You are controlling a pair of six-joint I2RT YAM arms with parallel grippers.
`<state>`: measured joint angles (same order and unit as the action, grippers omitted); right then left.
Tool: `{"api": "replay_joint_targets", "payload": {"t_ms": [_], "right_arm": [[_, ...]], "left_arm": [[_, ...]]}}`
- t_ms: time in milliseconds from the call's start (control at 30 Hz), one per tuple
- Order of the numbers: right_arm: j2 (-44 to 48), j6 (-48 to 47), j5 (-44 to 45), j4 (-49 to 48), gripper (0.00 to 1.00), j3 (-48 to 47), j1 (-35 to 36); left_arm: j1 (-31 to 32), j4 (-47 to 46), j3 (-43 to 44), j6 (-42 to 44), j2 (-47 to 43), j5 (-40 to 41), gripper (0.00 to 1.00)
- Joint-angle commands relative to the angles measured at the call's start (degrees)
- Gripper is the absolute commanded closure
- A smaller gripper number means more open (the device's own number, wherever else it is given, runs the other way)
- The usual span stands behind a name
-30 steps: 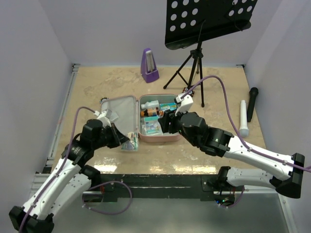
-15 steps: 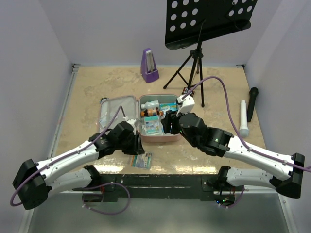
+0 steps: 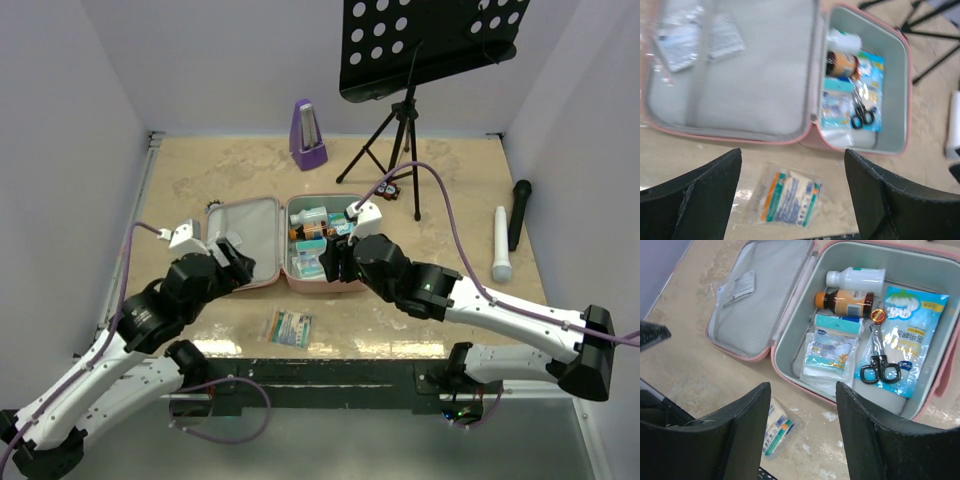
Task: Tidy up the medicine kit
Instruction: Adjust the medicine box at the center of the board.
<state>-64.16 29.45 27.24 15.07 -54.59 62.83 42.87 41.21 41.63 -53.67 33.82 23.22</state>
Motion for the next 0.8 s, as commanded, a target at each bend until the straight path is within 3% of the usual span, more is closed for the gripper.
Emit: {"api": "replay_joint_targets", "payload": {"t_ms": [0,133,467,600,767], "right_arm": [[-0.7,-1.7,-3.3,-5.0,0.41,-0.2,-0.2],[-2.3,-3.0,-4.7,-5.6,0.41,-1.1,-0.2],[-3.2,-4.6,-7.4,-8.3,0.41,-0.1,-0.2],[-3.9,-4.5,-8.7,-9.9,0.41,1.4,-0.2],[-2.9,-4.5,-9.1,-11.3,0.41,4.0,-0.1]], "left_arm": [[-1.8,11.2,3.5,-8.1,1.9,15.6,0.12],[-5.3,10.0,1.1,-8.6,4.1,16.7,0.11],[-32.5,-5.3,-3.7,3.0,9.5,-4.6,0.11],[-36.6,-8.5,-4.2,3.8,13.8,-11.3,0.14],[-36.1,-16.1,-7.8,7.8,12.0,-24.8,0.29]]}}
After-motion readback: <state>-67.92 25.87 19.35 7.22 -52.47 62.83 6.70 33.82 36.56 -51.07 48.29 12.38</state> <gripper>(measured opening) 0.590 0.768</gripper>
